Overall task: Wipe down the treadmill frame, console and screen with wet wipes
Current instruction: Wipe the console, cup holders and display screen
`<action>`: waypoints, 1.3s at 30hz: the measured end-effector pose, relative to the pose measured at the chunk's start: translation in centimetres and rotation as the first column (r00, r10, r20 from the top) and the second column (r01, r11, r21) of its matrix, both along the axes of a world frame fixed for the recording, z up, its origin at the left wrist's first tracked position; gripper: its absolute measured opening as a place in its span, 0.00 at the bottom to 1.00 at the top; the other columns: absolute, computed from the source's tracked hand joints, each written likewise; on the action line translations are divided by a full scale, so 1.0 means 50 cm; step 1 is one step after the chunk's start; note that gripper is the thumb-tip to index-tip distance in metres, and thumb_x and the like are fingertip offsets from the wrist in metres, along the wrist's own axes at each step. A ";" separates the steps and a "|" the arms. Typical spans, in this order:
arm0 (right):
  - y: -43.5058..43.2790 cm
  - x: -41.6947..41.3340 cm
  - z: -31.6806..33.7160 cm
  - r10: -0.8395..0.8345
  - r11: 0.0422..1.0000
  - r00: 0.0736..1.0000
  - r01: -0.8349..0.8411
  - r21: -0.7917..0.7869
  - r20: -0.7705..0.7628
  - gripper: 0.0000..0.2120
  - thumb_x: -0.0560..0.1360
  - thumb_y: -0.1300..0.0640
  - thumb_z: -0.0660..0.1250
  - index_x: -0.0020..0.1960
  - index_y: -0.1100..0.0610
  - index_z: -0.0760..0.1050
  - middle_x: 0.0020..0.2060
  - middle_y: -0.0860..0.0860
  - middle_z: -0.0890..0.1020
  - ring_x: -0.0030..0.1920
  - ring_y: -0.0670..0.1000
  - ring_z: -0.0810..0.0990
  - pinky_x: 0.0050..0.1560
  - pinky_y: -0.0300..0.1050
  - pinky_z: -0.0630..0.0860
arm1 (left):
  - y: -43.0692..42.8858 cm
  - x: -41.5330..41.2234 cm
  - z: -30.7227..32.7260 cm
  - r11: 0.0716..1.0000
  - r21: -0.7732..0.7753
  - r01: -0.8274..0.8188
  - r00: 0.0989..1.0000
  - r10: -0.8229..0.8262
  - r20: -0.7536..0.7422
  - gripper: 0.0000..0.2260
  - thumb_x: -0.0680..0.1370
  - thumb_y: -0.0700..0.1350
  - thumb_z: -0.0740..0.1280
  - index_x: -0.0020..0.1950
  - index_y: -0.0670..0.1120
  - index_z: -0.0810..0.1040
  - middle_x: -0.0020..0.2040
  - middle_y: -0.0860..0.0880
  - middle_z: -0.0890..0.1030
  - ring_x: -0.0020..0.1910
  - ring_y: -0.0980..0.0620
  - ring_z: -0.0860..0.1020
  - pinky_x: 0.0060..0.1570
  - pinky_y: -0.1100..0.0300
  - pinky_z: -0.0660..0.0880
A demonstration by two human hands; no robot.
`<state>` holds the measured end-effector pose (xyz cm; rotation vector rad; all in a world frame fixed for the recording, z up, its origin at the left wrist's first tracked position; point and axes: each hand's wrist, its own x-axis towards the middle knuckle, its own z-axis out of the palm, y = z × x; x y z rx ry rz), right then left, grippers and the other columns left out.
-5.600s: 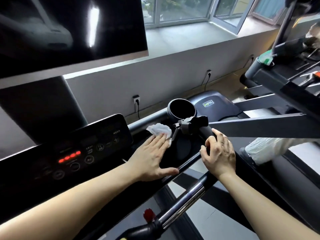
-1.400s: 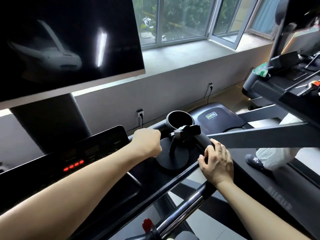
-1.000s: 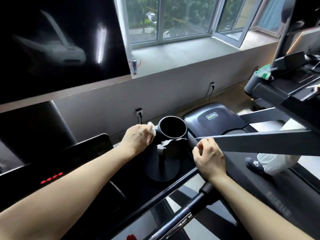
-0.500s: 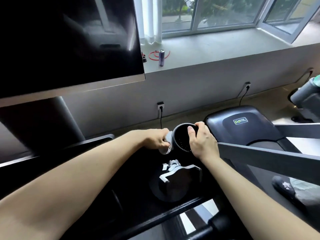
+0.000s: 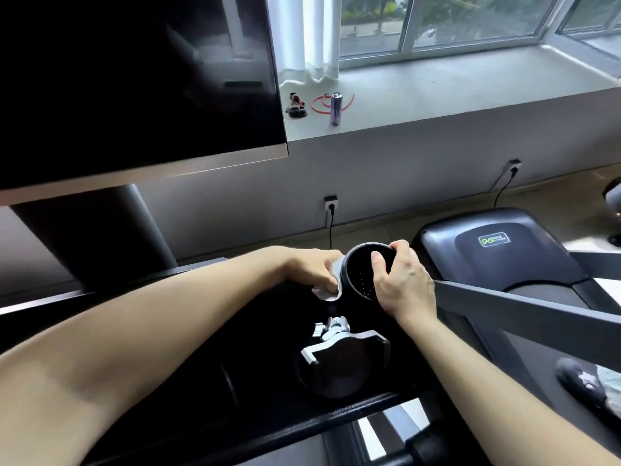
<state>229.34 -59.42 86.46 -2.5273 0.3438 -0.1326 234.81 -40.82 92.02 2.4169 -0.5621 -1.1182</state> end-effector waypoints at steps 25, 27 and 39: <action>0.000 -0.001 0.003 0.017 1.000 1.000 -0.017 0.008 0.013 0.19 0.81 0.44 0.60 0.66 0.57 0.69 0.62 0.60 0.78 0.61 0.63 0.77 0.59 0.56 0.72 | 0.078 -0.044 0.023 0.634 0.757 0.158 0.987 -0.104 -0.119 0.09 0.79 0.43 0.66 0.40 0.44 0.74 0.37 0.48 0.72 0.31 0.50 0.70 0.26 0.65 0.67; 0.000 -0.001 0.002 0.016 1.000 1.000 -0.016 0.012 0.020 0.20 0.81 0.45 0.60 0.66 0.57 0.70 0.62 0.60 0.78 0.61 0.63 0.77 0.59 0.56 0.72 | 0.073 -0.036 0.006 0.620 0.759 0.198 0.979 -0.082 -0.189 0.12 0.81 0.42 0.62 0.38 0.45 0.71 0.36 0.47 0.69 0.32 0.48 0.68 0.29 0.64 0.66; 0.003 -0.001 0.005 0.009 1.000 1.000 -0.009 -0.014 0.016 0.19 0.81 0.46 0.61 0.65 0.56 0.70 0.61 0.59 0.78 0.61 0.63 0.78 0.58 0.55 0.72 | 0.053 -0.050 -0.034 0.951 0.055 -0.304 0.942 0.292 0.165 0.23 0.63 0.40 0.71 0.57 0.50 0.77 0.48 0.50 0.83 0.45 0.50 0.81 0.42 0.58 0.77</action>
